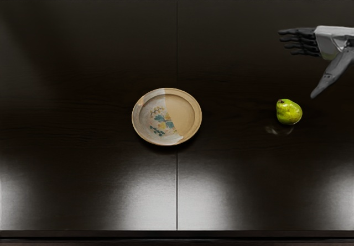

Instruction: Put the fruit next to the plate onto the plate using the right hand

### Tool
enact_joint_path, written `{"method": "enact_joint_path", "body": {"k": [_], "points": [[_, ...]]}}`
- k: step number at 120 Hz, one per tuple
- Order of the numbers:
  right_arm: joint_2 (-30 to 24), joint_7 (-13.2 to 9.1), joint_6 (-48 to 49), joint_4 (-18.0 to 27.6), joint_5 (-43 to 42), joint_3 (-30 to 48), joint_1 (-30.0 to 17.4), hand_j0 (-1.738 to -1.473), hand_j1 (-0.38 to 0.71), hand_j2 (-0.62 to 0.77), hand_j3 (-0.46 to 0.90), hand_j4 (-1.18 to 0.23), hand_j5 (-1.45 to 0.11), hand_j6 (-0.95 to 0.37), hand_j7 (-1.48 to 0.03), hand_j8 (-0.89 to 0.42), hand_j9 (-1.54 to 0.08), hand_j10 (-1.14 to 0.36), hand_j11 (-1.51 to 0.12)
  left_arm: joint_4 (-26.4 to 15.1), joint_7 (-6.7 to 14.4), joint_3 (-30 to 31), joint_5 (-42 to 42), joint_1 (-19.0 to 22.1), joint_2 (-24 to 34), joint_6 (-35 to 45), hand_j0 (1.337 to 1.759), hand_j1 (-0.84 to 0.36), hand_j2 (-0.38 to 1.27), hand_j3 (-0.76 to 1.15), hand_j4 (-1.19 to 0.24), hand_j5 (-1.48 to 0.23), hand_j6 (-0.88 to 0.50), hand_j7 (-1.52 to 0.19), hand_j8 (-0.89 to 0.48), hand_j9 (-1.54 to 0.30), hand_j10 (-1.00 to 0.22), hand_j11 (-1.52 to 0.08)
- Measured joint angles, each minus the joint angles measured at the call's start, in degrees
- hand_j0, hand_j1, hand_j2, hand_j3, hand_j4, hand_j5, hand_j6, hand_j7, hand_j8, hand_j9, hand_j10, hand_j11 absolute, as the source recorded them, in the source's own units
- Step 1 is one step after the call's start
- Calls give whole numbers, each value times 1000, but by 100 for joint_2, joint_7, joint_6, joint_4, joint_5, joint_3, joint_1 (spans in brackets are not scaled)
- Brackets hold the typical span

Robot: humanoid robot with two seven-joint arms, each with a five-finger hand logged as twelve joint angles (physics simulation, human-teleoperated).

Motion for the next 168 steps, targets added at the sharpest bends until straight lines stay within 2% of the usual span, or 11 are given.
{"method": "enact_joint_path", "body": {"k": [23, 28, 33, 47, 52, 60, 69, 91, 104, 124, 168], "points": [[2, -10, 0, 121, 3, 16, 26, -1658, -314, -4, 0, -35, -41, -37, -40, -36, -41, -35, -41, 0, 0, 0, 0, 0, 0, 0, 1658, 349, 0, 0, 0, 0, 0, 0, 0, 0, 0, 0], [-24, -136, 0, 179, 7, 66, 49, -1658, -314, -4, 0, -35, -41, -37, -40, -36, -41, -35, -41, 0, 0, 0, 0, 0, 0, 0, 1658, 349, 0, 0, 0, 0, 0, 0, 0, 0, 0, 0], [-43, -452, 0, 224, 27, 140, 63, -1658, -314, -4, 0, -35, -41, -37, -40, -36, -41, -35, -41, 0, 0, 0, 0, 0, 0, 0, 1658, 349, 0, 0, 0, 0, 0, 0, 0, 0, 0, 0], [-53, -1707, 1, 428, 69, 517, 74, -1658, -314, -4, 0, -36, -41, -37, -40, -36, -41, -35, -41, 0, 0, 0, 0, 0, 0, 0, 1658, 349, 0, 0, 0, 0, 0, 0, 0, 0, 0, 0], [-63, -2084, 2, 518, 72, 657, 77, -1658, -314, -5, 0, -36, -41, -37, -40, -36, -41, -35, -41, 0, 0, 0, 0, 0, 0, 0, 1658, 349, 0, 0, 0, 0, 0, 0, 0, 0, 0, 0], [-68, -2458, 2, 703, 6, 793, 79, -1658, -314, -5, 0, -36, -41, -37, -40, -36, -41, -35, -41, 0, 0, 0, 0, 0, 0, 0, 1658, 349, 0, 0, 0, 0, 0, 0, 0, 0, 0, 0], [-46, -2673, 2, 1044, -340, 871, 75, -1658, -314, -5, 0, -36, -41, -37, -40, -36, -41, -35, -41, 0, 0, 0, 0, 0, 0, 0, 1658, 349, 0, 0, 0, 0, 0, 0, 0, 0, 0, 0], [-55, -2836, 2, 1810, -1162, 892, -75, -1658, -312, -6, 0, -37, -42, -39, -41, -38, -42, -36, -42, 0, 0, 1, 0, 0, 0, 0, 1658, 349, 0, 0, 0, 0, 0, 0, 0, 0, 0, 0], [-15, -2854, -267, 2056, -1590, 889, -290, -1658, -311, -6, 0, -39, -44, -41, -43, -40, -44, -38, -44, 0, 0, 1, 0, 0, 0, 0, 1658, 349, 0, 0, 0, 0, 0, 0, 0, 0, 0, 0], [314, -2868, -1178, 2158, -2412, 882, -704, -1658, -309, -6, 0, -42, -47, -44, -46, -42, -46, -41, -46, 0, 0, 0, 0, 0, 0, 0, 1658, 349, 0, 0, 0, 0, 0, 0, 0, 0, 0, 0], [710, -2864, -2460, 2098, -3216, 871, -1366, -1658, -307, -5, 0, -44, -49, -47, -48, -45, -49, -43, -49, 0, 0, 0, 0, 0, 0, 0, 1658, 349, 0, 0, 0, 0, 0, 0, 0, 0, 0, 0]]}}
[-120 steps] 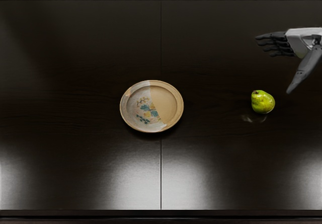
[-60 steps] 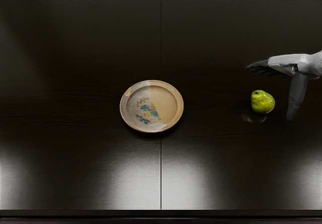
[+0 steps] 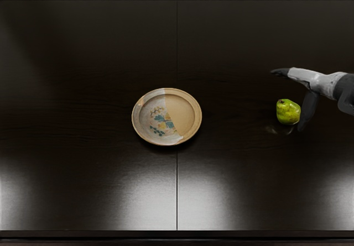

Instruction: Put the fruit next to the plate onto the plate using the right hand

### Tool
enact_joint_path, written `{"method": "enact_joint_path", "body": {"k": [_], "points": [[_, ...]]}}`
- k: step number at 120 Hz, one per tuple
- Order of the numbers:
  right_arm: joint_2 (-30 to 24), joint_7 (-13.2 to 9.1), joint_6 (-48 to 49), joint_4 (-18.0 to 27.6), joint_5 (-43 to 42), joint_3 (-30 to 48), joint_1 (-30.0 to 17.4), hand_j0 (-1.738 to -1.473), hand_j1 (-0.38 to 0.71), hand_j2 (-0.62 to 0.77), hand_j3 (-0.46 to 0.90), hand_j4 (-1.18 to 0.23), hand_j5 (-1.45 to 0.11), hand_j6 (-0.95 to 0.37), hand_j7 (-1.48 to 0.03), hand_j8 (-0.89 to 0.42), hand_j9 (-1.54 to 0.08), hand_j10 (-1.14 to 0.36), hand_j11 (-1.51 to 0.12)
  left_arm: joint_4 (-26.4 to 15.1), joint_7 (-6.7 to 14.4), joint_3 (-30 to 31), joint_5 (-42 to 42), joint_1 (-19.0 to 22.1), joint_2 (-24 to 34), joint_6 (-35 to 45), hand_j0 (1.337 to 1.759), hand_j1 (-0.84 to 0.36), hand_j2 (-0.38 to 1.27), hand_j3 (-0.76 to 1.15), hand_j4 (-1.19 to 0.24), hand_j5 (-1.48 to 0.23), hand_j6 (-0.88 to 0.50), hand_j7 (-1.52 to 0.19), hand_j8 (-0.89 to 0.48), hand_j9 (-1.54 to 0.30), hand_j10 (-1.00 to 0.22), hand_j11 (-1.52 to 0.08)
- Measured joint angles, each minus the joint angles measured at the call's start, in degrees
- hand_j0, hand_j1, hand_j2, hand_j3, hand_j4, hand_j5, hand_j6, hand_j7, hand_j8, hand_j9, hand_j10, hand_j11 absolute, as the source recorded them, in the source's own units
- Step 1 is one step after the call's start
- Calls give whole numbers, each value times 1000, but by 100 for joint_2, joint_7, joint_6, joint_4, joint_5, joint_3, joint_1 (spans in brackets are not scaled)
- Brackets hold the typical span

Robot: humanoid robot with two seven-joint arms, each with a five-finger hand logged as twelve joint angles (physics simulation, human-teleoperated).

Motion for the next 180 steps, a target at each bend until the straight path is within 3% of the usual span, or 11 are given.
{"method": "enact_joint_path", "body": {"k": [35, 95, 119, 180], "points": [[339, 18, -406, -339, -228, -121, -150, -1658, -283, -9, 0, -63, -75, -66, -74, -64, -75, -62, -75, 0, 0, 0, 0, 0, 0, 0, 1658, 349, 0, 0, 0, 0, 0, 0, 0, 0, 0, 0], [428, -2, -929, -369, -461, -415, -266, -1658, -125, -34, 0, -195, -247, -198, -246, -196, -247, -194, -246, 0, 0, 0, 0, 0, 0, 0, 1658, 349, 0, 0, 0, 0, 0, 0, 0, 0, 0, 0], [516, -156, -933, -428, -756, -420, -282, -1658, -76, -42, 0, -236, -300, -239, -299, -237, -300, -235, -300, 0, 0, 0, 0, 0, 0, 0, 1658, 349, 0, 0, 0, 0, 0, 0, 0, 0, 0, 0], [779, -198, -1371, -594, -1043, -711, -298, -1658, 4, -55, 0, -302, -386, -304, -385, -303, -386, -301, -386, 0, 0, 0, 0, 0, 0, 0, 1658, 349, 0, 0, 0, 0, 0, 0, 0, 0, 0, 0]]}}
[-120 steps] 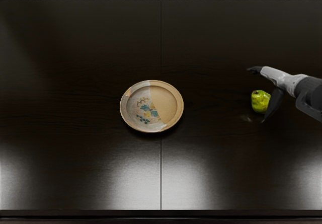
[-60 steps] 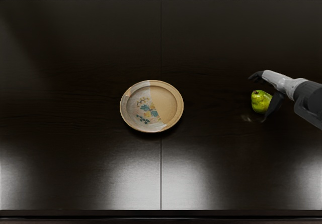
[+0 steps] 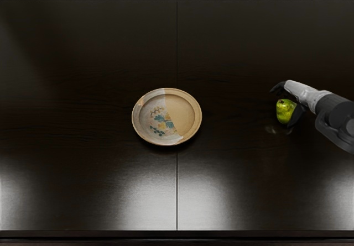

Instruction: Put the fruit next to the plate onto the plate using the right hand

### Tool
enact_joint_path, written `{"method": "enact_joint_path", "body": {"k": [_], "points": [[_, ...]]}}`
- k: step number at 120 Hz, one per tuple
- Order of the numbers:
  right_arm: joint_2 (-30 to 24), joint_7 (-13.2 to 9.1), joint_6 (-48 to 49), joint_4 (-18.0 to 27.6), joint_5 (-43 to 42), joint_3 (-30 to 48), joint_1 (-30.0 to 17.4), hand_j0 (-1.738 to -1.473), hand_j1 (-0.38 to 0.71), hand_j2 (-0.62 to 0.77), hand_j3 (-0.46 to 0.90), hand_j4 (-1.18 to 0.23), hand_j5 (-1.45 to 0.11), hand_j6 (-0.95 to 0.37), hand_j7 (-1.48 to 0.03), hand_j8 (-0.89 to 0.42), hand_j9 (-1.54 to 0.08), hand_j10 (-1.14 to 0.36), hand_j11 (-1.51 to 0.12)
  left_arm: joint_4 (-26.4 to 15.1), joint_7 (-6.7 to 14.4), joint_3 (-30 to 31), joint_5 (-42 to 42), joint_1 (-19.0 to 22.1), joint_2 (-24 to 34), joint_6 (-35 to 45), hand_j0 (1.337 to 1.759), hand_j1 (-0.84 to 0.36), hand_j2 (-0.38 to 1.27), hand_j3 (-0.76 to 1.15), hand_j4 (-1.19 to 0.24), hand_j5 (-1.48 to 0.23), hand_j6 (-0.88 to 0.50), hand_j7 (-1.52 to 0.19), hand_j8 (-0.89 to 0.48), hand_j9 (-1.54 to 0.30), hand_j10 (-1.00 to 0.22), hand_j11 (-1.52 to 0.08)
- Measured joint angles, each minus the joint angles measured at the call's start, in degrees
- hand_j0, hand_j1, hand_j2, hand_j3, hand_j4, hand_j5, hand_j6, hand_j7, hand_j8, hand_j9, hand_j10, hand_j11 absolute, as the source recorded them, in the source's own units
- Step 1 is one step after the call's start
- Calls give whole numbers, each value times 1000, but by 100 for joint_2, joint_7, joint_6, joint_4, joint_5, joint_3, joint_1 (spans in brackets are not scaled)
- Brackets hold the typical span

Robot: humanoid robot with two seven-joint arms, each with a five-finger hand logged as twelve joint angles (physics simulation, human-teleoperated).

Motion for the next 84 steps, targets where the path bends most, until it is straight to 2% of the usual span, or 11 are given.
{"method": "enact_joint_path", "body": {"k": [84], "points": [[10, 0, -458, 110, -180, -132, -197, -1658, 38, -60, 0, -330, -424, -332, -423, -331, -424, -330, -423, 0, 0, 0, 0, 0, 0, 0, 1658, 349, 0, 0, 0, 0, 0, 0, 0, 0, 0, 0]]}}
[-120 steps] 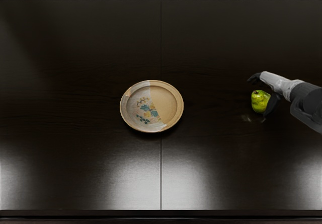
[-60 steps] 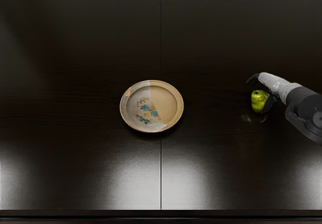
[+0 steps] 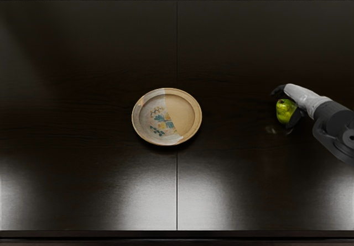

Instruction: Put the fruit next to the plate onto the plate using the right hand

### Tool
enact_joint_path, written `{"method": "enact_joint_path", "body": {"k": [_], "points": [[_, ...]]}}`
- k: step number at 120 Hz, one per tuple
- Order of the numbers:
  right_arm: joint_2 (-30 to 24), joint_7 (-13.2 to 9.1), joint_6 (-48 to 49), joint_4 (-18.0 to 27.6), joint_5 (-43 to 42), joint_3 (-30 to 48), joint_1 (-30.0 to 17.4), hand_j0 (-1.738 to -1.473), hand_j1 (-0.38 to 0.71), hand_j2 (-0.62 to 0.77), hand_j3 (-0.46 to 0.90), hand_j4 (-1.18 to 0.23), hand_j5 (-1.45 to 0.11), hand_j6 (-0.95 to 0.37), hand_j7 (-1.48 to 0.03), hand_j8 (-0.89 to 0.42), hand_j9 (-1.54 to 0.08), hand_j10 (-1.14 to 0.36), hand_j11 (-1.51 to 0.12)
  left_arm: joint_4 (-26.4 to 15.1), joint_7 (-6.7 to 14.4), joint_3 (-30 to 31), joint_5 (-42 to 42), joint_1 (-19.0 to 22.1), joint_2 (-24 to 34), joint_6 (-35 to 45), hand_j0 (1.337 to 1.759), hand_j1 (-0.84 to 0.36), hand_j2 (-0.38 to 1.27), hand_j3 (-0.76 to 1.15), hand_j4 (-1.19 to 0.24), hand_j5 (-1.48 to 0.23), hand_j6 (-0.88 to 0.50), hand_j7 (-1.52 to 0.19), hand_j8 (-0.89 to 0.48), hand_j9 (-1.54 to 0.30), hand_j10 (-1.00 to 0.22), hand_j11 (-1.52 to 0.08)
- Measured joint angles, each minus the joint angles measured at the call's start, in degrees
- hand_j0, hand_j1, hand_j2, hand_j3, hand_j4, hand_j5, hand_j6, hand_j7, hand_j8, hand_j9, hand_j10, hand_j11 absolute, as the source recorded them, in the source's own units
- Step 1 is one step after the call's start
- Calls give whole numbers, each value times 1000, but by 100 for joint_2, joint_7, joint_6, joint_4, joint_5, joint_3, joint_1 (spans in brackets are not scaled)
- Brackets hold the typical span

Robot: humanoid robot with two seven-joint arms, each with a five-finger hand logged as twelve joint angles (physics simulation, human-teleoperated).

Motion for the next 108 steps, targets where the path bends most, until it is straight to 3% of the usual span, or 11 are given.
{"method": "enact_joint_path", "body": {"k": [27, 49, 63, 83, 108], "points": [[2, 0, -35, -4, -1, -25, -50, -1658, 70, -65, 0, -357, -459, -359, -458, -358, -458, -356, -458, 0, 0, 0, 0, 0, 0, 0, 1658, 349, 0, 0, 0, 0, 0, 0, 0, 0, 0, 0], [2, -1, -44, -7, -2, -34, -55, -1658, 164, -81, 0, -436, -560, -437, -559, -411, -560, -434, -560, 0, 0, 0, 0, 0, 0, 0, 1658, 349, 0, 0, 0, 0, 0, 0, 0, 0, 0, 0], [1, -6, -40, -10, -2, -34, -55, -1655, 195, -19, -1, -512, -675, -463, -667, -369, -677, -402, -680, 0, 0, -1, 0, 0, 0, 0, 1658, 349, 0, 0, 0, 0, 0, 0, 0, 0, 0, 0], [0, -12, -44, -12, 17, -32, -53, -1650, 232, 206, -1, -696, -882, -473, -891, -351, -896, -378, -907, 0, 0, -1, 1, 0, 0, 0, 1658, 349, 0, 0, 0, 0, 0, 0, 0, 0, 0, 0], [5, -15, -20, -20, 87, -4, 3, -1649, 194, 298, 0, -793, -1075, -463, -1047, -305, -1071, -357, -1080, 0, 0, 0, 0, 0, 0, 0, 1658, 349, 0, 0, 0, 0, 0, 0, 0, 0, 0, 0]]}}
